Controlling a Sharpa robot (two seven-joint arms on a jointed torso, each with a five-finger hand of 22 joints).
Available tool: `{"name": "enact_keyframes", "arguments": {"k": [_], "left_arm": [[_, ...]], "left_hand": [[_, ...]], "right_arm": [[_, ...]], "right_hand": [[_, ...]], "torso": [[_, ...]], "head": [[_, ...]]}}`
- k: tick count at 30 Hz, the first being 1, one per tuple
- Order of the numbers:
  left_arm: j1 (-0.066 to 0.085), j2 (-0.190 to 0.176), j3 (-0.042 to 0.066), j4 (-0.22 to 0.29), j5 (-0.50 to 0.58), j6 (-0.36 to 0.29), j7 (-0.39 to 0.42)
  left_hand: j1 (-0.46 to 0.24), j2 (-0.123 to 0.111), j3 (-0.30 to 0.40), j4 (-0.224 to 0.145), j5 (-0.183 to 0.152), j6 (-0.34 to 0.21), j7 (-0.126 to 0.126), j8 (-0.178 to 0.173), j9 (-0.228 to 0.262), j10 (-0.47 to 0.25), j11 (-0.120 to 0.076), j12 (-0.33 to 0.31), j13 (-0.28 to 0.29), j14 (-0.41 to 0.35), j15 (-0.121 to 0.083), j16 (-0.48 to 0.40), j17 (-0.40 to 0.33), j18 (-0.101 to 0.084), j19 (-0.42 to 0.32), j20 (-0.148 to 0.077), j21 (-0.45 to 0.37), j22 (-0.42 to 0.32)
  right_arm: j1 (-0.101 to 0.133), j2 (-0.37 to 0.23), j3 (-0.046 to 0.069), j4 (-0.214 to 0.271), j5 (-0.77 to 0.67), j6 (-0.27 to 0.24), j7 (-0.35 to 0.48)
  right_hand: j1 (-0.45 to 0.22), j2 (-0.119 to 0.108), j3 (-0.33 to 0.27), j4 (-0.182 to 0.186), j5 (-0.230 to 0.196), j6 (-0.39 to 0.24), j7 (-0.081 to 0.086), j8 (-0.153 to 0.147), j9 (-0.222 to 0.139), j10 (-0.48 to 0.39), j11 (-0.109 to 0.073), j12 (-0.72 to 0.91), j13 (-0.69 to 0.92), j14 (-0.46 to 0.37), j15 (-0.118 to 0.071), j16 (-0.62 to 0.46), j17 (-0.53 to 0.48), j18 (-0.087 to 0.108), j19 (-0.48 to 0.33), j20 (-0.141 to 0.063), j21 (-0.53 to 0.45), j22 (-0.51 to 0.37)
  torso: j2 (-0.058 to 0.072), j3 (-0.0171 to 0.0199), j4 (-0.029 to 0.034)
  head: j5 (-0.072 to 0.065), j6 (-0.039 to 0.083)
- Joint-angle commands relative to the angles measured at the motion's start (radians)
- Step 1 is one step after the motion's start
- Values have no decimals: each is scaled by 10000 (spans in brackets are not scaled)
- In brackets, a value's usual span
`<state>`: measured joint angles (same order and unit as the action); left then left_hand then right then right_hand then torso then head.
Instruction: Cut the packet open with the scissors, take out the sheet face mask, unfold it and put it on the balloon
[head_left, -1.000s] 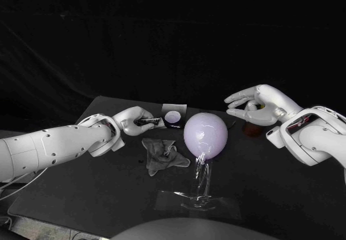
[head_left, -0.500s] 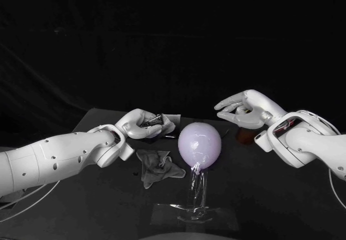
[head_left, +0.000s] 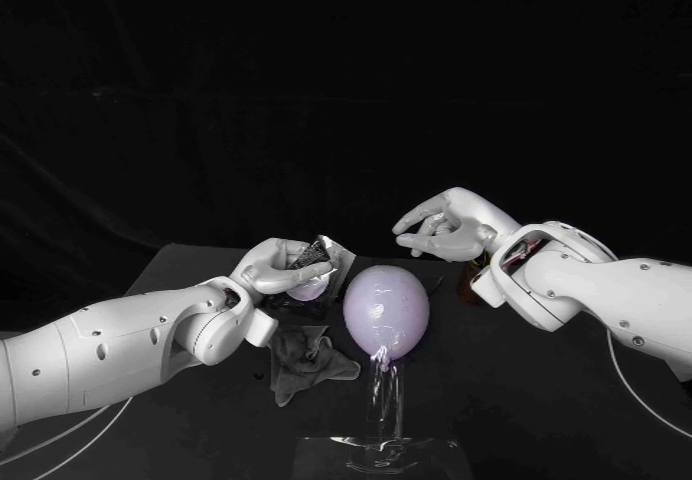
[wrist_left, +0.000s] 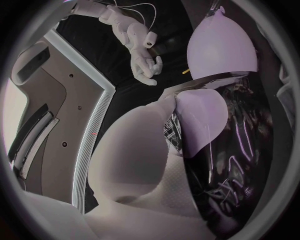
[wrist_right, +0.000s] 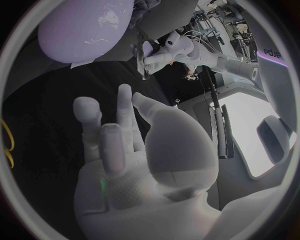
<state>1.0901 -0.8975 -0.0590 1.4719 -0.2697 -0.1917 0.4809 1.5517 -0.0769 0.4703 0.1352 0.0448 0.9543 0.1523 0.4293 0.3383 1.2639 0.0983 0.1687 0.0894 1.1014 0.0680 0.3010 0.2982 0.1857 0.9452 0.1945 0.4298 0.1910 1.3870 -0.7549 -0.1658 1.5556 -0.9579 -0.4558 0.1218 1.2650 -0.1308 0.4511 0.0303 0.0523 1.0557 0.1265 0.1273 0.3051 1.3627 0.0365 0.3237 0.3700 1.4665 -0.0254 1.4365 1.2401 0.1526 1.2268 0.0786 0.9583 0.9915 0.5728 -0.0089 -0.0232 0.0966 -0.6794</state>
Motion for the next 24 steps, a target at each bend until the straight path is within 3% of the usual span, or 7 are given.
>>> {"name": "enact_keyframes", "arguments": {"k": [1, 5, 6, 10, 13, 18, 24], "left_arm": [[26, 111, 20, 42, 804, 712, 442], [30, 221, 24, 16, 391, 557, 456], [31, 239, 25, 7, 285, 495, 454], [41, 313, 28, -58, -146, 219, 468], [48, 365, 29, -97, -289, 84, 499], [58, 468, 33, -133, -396, -56, 549], [65, 573, 40, -167, -414, -142, 599]], "left_hand": [[56, 172, -89, -17, 27, -18, 41, 13, 498, 65, -44, 9, -32, -45, 27, 30, 19, -131, -103, 17, 57, 30], [59, 103, -250, -107, 25, 70, 15, 79, 547, 157, -83, 70, -30, 33, -18, 104, 80, -123, -116, -7, 189, 115], [59, 85, -301, -134, 26, 105, 0, 103, 563, 189, -101, 90, -30, 60, -38, 129, 100, -118, -109, -18, 242, 147], [57, 88, -466, -210, 27, 176, -42, 146, 608, 271, -151, 137, -56, 133, -95, 202, 175, -110, -134, -67, 475, 298], [51, 110, -481, -209, 29, 177, -48, 144, 613, 275, -153, 137, -65, 132, -96, 206, 186, -113, -155, -72, 512, 324], [51, 147, -483, -205, 29, 159, -49, 130, 613, 259, -150, 127, -83, 109, -90, 198, 194, -121, -198, -75, 551, 354], [52, 171, -485, -204, 29, 143, -47, 118, 614, 245, -146, 118, -96, 91, -83, 192, 202, -127, -238, -76, 580, 376]], "right_arm": [[20, 164, 6, -26, -81, 278, -620], [30, 375, 6, -37, -99, 232, -828], [31, 417, 6, -34, -102, 213, -874], [34, 603, 7, -32, -111, 183, -1029], [34, 756, 7, -67, -133, 239, -1155], [31, 966, 4, -91, -198, 367, -1312], [23, 1082, -1, -69, -279, 588, -1387]], "right_hand": [[-34, 52, -53, 109, 5, -20, -39, 10, 33, -332, 29, 566, 660, 456, -38, -19, -27, -161, -14, -31, 78, 74], [-52, 110, -140, 235, -4, 73, -79, 103, 115, -684, -22, 1693, 1897, 530, -82, 134, 235, -211, 161, -49, 368, 390], [-51, 99, -182, 257, 61, 125, -146, 156, 151, -513, -77, 2861, 3021, 567, -115, 217, 373, -231, 259, -61, 518, 538], [-89, 210, -196, 461, 40, 48, -111, 245, 255, -496, -74, 5491, 5763, 599, -112, 381, 616, -276, 353, -66, 707, 799], [-167, 187, -245, 530, 8, -11, -86, 228, 256, -480, -49, 5723, 6008, 602, -98, 402, 648, -277, 348, -56, 705, 811], [-554, -162, -633, 805, -27, -336, 31, 81, 215, -816, 72, 5473, 5907, 574, -14, 397, 613, -261, 255, 4, 583, 739], [-653, -337, -894, 943, -32, -489, 65, 27, 213, -1021, 116, 5355, 5885, 539, 30, 369, 527, -239, 165, 45, 469, 671]], "torso": [[7, 1, 9], [13, 7, 20], [13, 7, 20], [10, 8, 14], [8, 7, 17], [8, -1, 26], [7, -10, 19]], "head": [[-104, 22], [-183, 25], [-183, 25], [-211, 35], [-243, 79], [-319, 98], [-331, 123]]}}
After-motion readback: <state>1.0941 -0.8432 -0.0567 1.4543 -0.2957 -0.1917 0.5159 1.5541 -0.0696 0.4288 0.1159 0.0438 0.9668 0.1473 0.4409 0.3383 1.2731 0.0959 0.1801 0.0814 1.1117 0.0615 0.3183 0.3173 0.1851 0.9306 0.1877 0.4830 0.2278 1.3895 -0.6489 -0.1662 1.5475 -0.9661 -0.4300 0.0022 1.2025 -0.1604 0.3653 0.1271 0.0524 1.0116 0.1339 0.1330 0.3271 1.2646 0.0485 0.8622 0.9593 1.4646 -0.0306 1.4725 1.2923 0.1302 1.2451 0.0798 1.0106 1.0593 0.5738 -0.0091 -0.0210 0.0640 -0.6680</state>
